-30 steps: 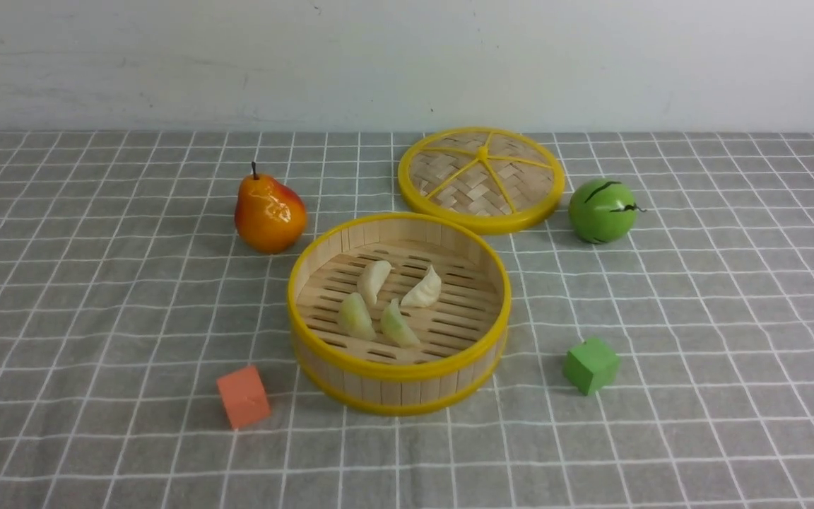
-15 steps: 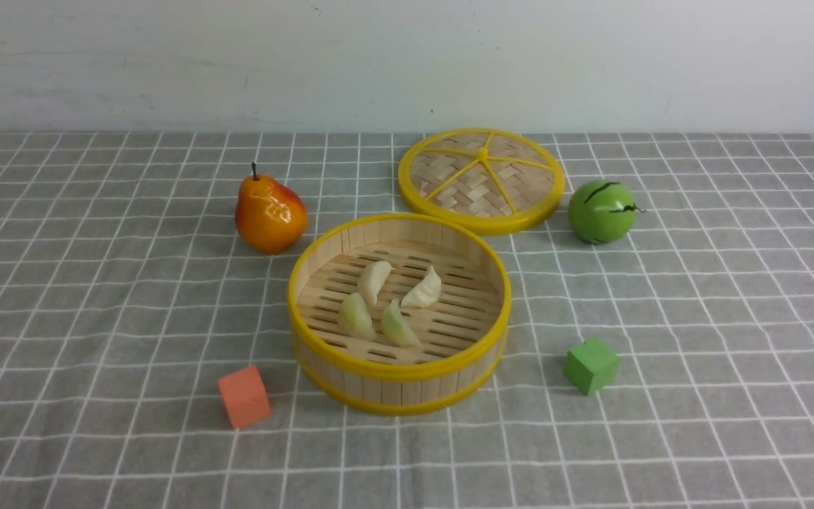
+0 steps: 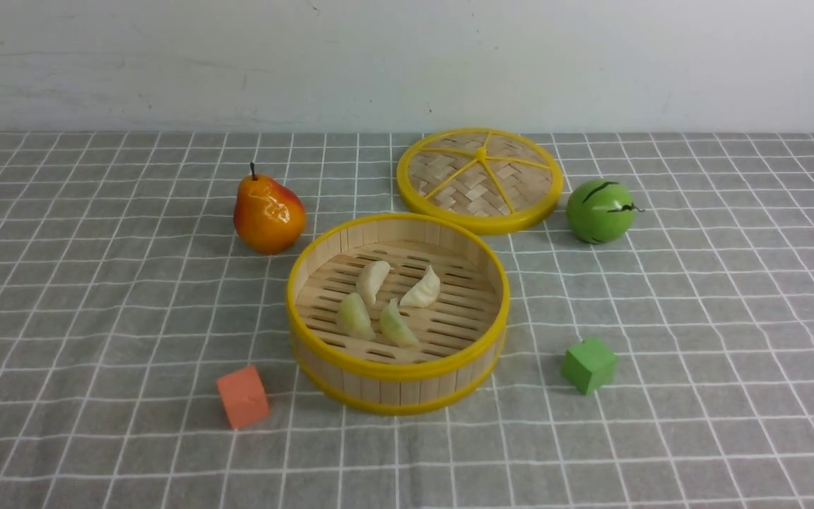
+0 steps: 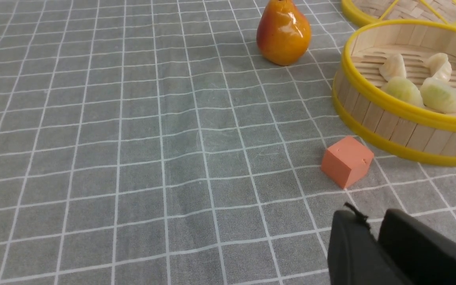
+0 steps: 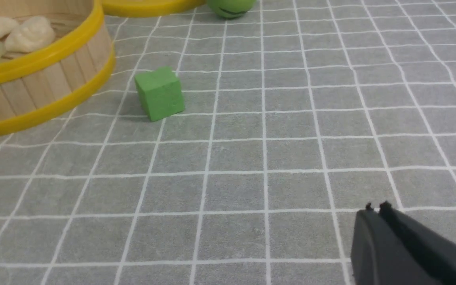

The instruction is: Put the dumplings into the steamer on the table with the grey tablecloth.

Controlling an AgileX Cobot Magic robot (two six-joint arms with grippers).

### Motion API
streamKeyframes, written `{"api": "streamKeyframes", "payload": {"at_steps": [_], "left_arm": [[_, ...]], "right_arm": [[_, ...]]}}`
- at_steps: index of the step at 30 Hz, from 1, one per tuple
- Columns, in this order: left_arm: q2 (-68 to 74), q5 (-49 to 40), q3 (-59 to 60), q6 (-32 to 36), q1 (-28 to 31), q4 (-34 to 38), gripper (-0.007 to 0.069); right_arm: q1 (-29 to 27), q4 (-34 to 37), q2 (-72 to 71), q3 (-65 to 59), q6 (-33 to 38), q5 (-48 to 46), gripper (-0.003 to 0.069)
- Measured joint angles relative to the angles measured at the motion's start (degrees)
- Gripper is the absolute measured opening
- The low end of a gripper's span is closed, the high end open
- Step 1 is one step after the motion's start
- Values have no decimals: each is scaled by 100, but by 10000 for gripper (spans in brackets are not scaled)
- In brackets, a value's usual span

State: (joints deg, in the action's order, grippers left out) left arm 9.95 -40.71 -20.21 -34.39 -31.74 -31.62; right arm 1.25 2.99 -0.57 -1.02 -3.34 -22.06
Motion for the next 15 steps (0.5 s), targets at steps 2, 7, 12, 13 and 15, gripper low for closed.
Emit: {"api": "streamKeyframes", "payload": {"at_steps": [2,7,12,13,15], "left_arm": [[0,0,0,0,0,0,111],[0,0,0,0,0,0,115],[0,0,0,0,0,0,122],[0,0,0,0,0,0,122],[0,0,0,0,0,0,122]], "right_arm": [[0,-368,0,0,-300,11,-1],[0,-299,0,0,-582,12,6],[0,328,0,0,-626,12,11],[0,368,0,0,-626,12,13],[0,416,0,0,-632,12,14]]}}
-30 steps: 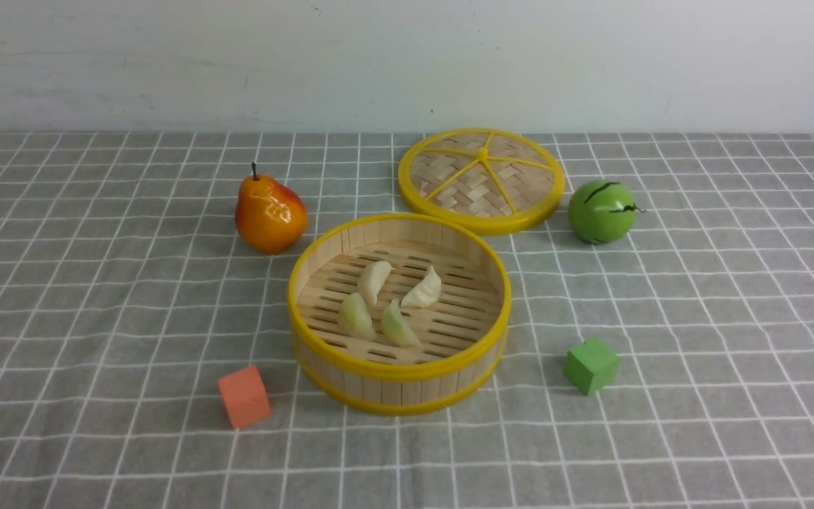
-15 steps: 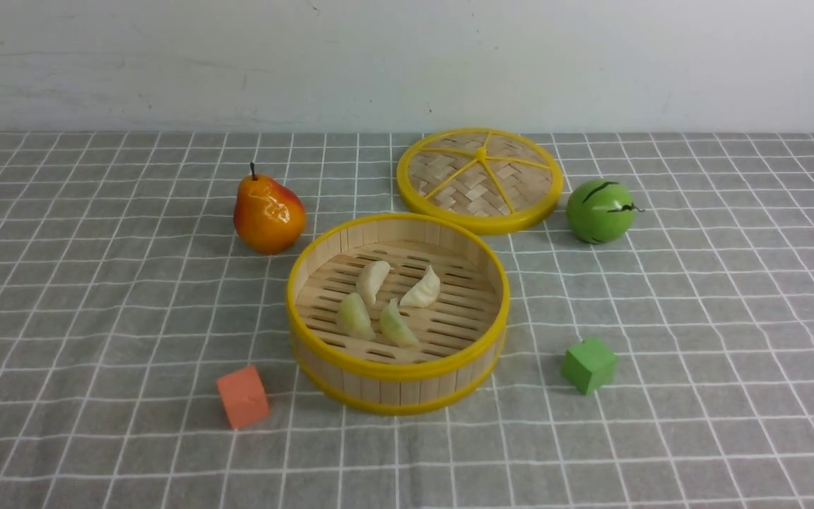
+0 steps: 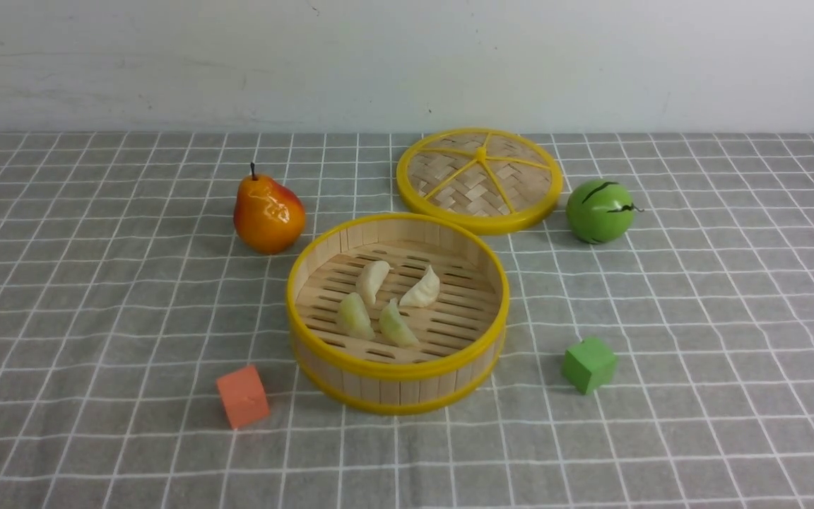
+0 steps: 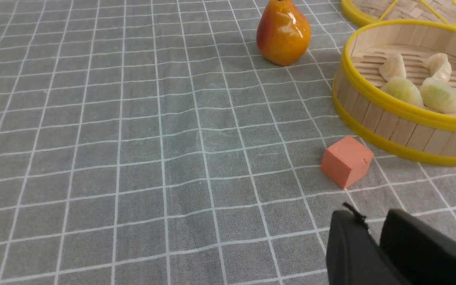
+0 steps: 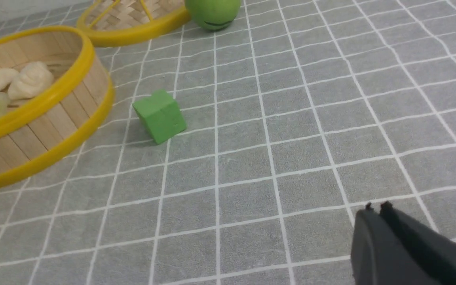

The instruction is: Put the dumplings into the steamer on the table with the grey tablecloth.

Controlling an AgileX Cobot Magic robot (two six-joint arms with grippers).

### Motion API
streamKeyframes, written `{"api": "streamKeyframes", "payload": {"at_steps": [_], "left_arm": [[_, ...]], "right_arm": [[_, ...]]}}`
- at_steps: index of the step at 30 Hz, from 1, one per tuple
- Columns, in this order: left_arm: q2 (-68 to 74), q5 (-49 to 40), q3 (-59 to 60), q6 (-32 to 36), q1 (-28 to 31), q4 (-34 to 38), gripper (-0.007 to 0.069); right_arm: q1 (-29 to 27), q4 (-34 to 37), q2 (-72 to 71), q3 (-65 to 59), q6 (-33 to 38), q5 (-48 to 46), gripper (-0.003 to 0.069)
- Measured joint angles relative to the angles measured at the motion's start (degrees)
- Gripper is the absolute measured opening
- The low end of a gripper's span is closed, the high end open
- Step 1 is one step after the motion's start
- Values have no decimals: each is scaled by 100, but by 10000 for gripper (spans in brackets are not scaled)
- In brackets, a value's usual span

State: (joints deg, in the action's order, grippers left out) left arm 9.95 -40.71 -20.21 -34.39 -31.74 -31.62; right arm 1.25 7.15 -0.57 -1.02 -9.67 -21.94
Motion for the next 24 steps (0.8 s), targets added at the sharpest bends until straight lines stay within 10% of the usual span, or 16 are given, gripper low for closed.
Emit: {"api": "streamKeyframes", "payload": {"at_steps": [24], "left_arm": [[0,0,0,-4,0,0,140]], "right_arm": [[372,307,-6,5,599,-72,42]]}}
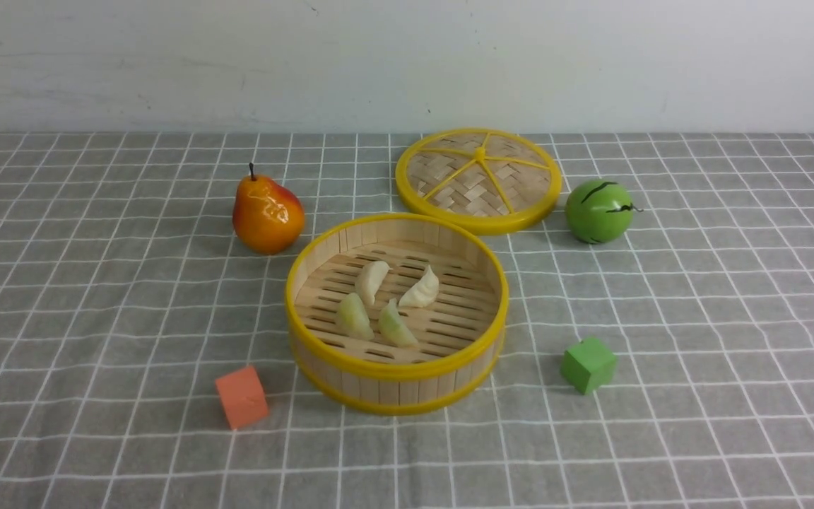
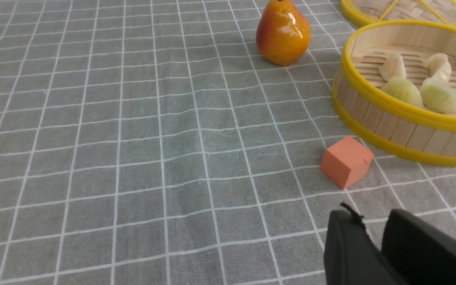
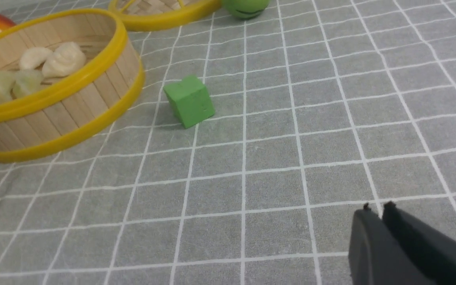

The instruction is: Put the dumplings into the steamer on the table with the grey tablecloth.

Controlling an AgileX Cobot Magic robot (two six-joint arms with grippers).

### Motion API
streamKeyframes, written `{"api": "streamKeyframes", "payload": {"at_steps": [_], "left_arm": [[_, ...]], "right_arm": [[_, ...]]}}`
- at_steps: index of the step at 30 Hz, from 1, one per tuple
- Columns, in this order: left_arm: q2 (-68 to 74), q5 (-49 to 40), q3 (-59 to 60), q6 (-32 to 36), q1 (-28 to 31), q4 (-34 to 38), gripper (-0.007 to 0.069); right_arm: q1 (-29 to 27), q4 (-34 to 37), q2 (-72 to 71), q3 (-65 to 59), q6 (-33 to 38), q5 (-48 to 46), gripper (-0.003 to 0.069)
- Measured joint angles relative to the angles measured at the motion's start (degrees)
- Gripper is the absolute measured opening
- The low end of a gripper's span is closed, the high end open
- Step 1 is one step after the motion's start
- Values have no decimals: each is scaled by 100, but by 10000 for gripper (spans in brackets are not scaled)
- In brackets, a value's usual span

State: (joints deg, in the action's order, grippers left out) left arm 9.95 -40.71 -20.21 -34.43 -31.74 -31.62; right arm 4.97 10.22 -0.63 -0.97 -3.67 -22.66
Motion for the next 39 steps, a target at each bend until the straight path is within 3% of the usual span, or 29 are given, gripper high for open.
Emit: {"api": "streamKeyframes", "payload": {"at_steps": [5,10,23,39], "left_arm": [[0,0,0,0,0,0,144],[0,0,0,0,0,0,144],[0,0,0,0,0,0,144],[0,0,0,0,0,0,155]], "right_arm": [[386,2,0,0,174,0,48],[427,7,0,0,200,0,56],[-410,48,0,0,209,0,75],[-412,48,0,0,209,0,97]]}}
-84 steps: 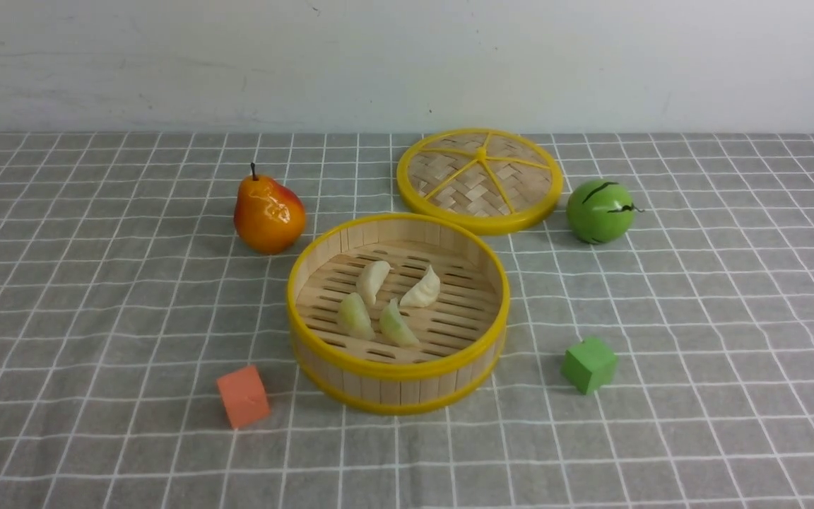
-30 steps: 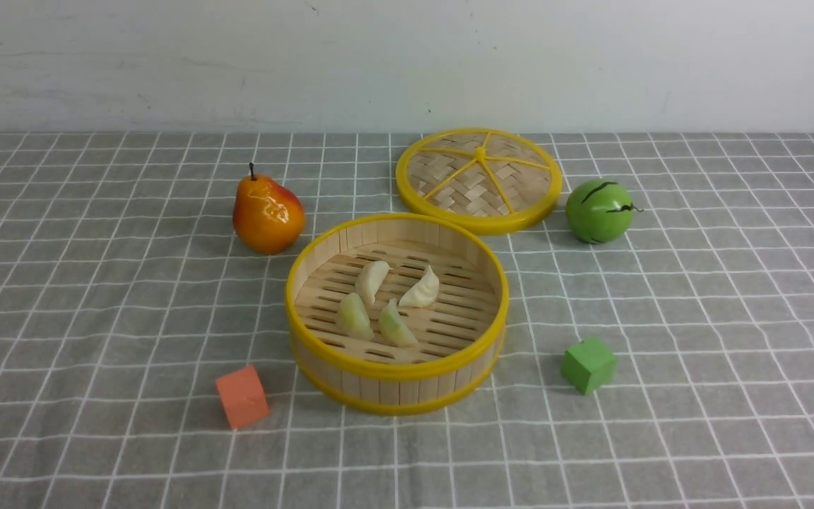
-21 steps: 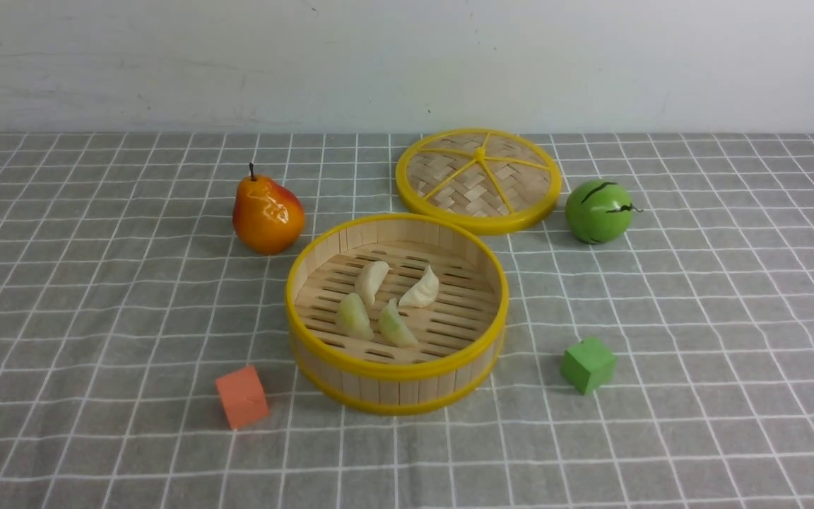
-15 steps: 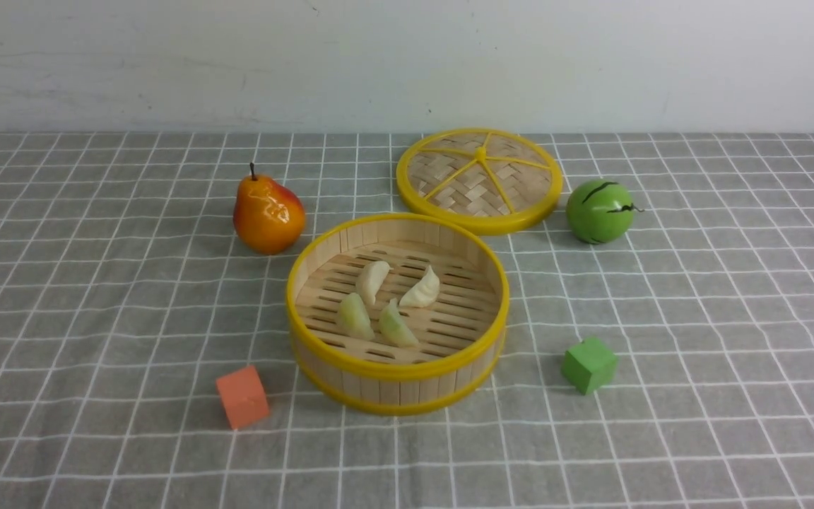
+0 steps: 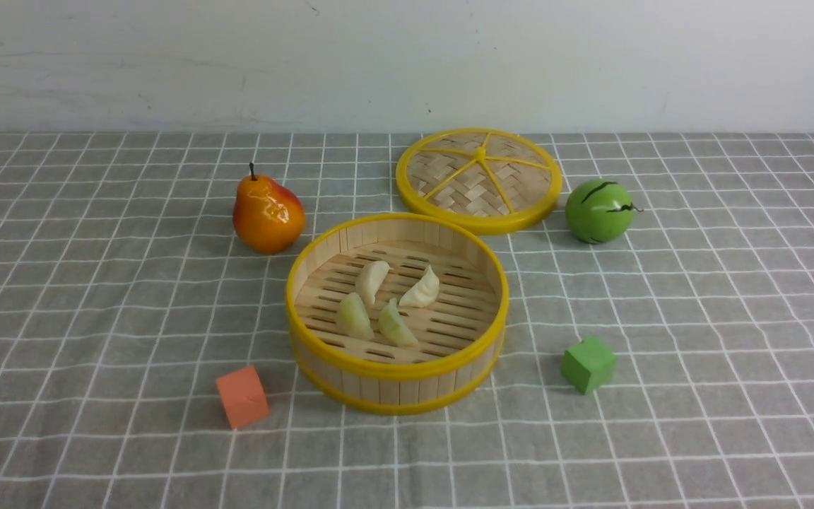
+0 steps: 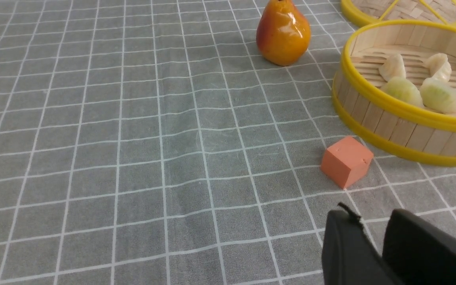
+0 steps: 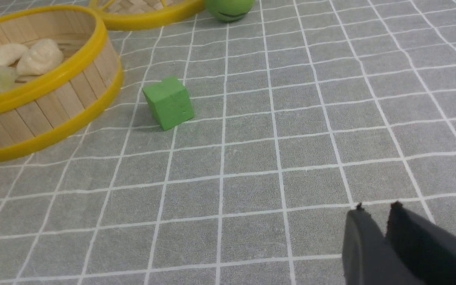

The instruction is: Put the dumplings into the steamer on the table with the grey tablecloth.

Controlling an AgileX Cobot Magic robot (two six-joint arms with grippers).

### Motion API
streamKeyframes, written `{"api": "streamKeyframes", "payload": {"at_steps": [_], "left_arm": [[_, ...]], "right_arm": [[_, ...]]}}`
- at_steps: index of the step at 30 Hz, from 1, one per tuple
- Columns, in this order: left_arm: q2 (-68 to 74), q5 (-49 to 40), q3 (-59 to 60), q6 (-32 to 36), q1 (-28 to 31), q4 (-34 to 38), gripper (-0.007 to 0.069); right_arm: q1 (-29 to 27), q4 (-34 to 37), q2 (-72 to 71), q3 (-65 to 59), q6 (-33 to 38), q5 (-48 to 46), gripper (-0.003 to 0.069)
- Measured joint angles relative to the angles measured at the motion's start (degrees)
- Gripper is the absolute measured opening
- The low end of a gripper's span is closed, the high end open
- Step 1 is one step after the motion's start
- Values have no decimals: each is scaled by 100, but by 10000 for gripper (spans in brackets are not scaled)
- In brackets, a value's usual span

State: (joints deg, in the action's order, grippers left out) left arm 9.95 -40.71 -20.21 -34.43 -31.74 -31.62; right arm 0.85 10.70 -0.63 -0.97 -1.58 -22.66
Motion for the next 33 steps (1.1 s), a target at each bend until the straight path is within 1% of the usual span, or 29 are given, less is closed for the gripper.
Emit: {"api": "streamKeyframes", "payload": {"at_steps": [22,27,33], "left_arm": [[-26,5,64,0,0,-5,176],[-66,18,439,0,0,-18,182],[-220,32,1478,6,0,-47,185]], "right_arm": [[-6,0,0,0,0,0,126],[-6,0,0,0,0,0,129],[-6,0,0,0,0,-2,136]]}}
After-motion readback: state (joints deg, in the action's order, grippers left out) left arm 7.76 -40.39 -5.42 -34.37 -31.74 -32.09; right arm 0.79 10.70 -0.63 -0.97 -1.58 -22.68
